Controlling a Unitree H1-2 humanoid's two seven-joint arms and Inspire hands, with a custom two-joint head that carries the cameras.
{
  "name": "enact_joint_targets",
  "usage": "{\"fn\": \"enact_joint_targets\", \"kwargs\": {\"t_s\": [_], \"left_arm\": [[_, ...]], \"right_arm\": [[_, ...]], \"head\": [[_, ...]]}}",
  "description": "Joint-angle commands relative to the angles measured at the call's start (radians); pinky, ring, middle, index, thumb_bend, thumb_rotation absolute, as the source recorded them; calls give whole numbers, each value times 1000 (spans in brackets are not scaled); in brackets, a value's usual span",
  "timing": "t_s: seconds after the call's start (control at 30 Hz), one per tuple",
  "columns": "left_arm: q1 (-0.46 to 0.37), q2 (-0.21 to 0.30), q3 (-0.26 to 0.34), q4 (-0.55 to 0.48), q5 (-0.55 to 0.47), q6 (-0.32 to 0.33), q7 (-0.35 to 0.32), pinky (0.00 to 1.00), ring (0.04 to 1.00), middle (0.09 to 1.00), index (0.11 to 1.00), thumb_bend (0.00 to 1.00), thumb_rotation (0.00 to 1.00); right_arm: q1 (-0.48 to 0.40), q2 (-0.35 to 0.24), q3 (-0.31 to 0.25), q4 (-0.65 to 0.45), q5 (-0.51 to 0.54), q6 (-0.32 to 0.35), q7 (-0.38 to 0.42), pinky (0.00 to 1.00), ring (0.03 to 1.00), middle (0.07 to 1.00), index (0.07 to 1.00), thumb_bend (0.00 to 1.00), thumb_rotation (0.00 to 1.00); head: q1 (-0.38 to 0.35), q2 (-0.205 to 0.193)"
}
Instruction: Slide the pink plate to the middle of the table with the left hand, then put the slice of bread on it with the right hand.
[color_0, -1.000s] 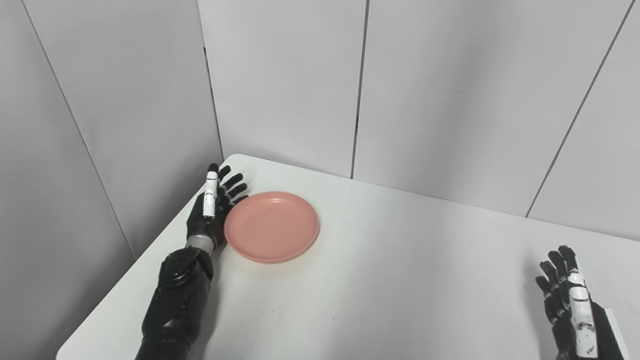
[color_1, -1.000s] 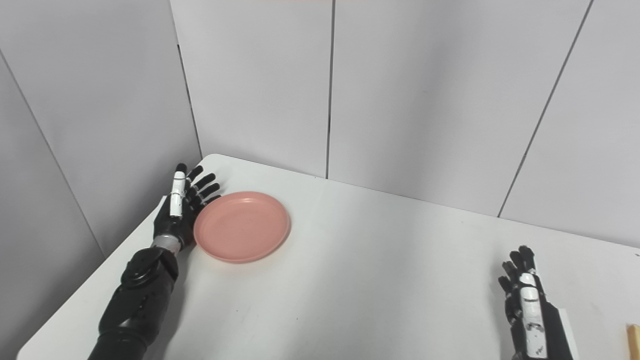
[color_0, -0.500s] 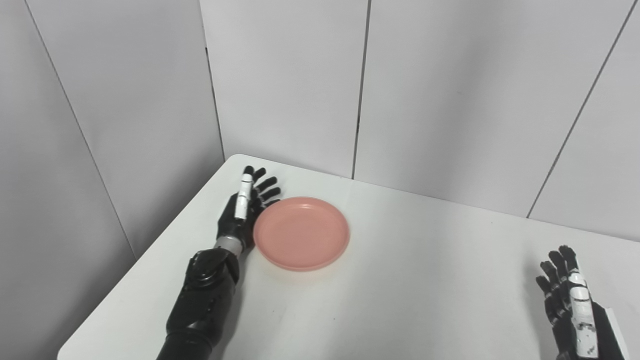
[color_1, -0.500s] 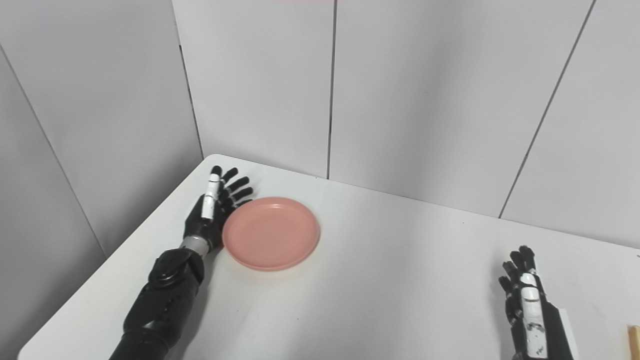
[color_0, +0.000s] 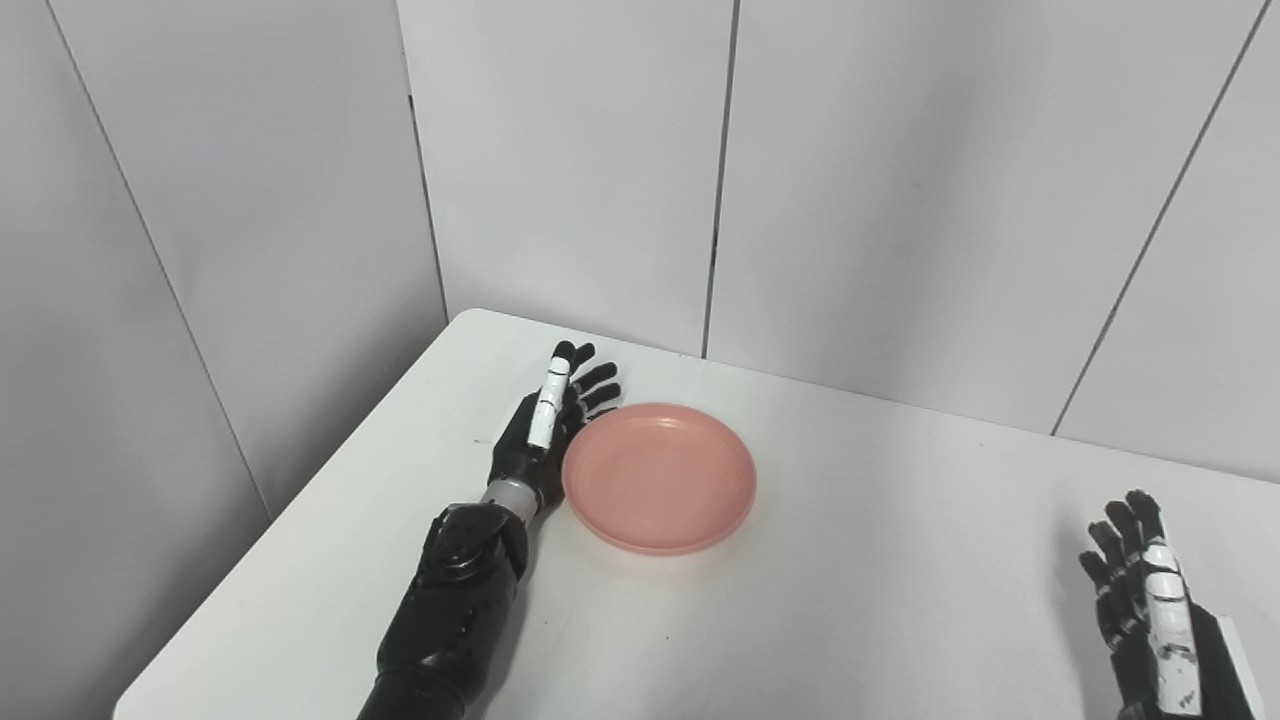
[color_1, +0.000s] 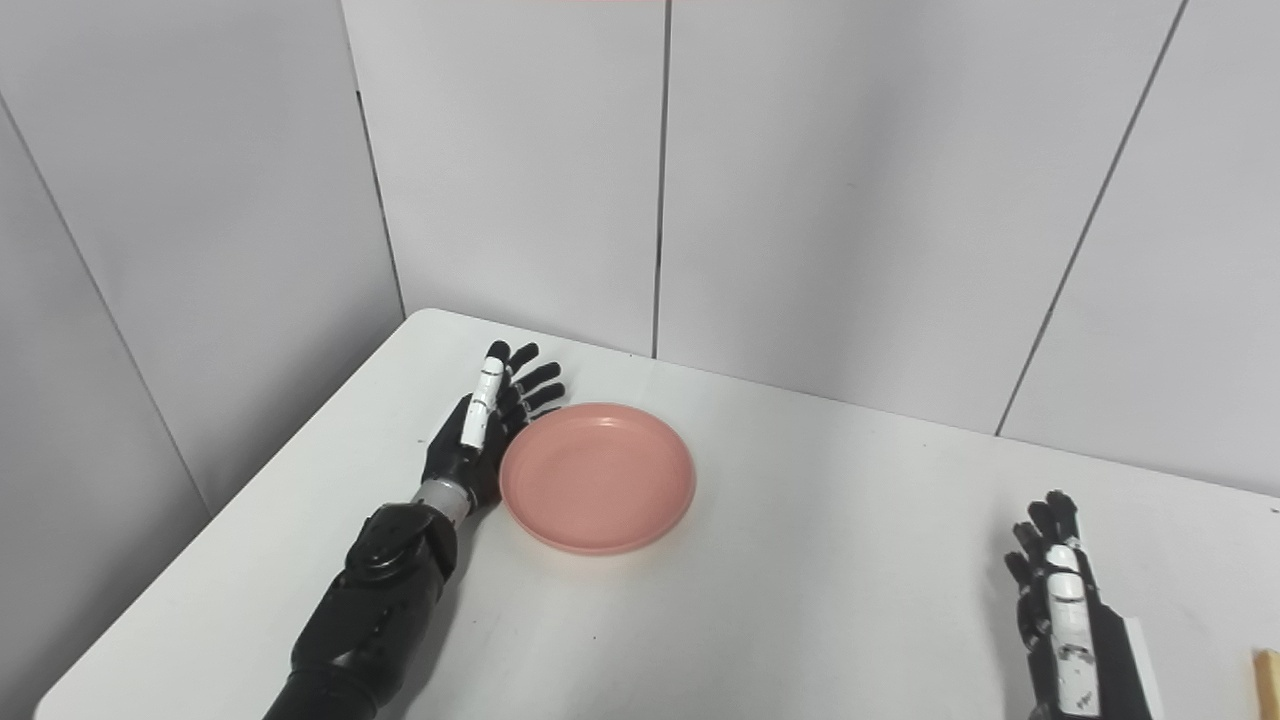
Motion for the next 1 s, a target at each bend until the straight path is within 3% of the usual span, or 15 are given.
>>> {"fn": "enact_joint_targets", "kwargs": {"t_s": [0.0,0.53,0.77,0.97], "left_arm": [[12,-15,-19,2,8,32,-21,816,861,866,905,757,949],[54,-60,-69,-121,36,99,-27,826,859,871,903,742,943],[77,-81,-107,-151,47,87,-57,822,862,886,915,718,962],[101,-115,-116,-196,31,105,-68,849,881,902,935,715,956]], "right_arm": [[-28,0,-2,-42,4,-9,0,1000,1000,1000,1000,593,934],[-24,10,9,-63,0,16,-14,1000,1000,1000,1000,550,953],[-23,27,12,-90,-12,40,-41,1000,1000,1000,1000,566,941],[-29,31,11,-70,-7,11,-36,1000,1000,1000,1000,609,915]], "head": [[-7,2],[-103,29],[-156,47],[-199,60]]}}
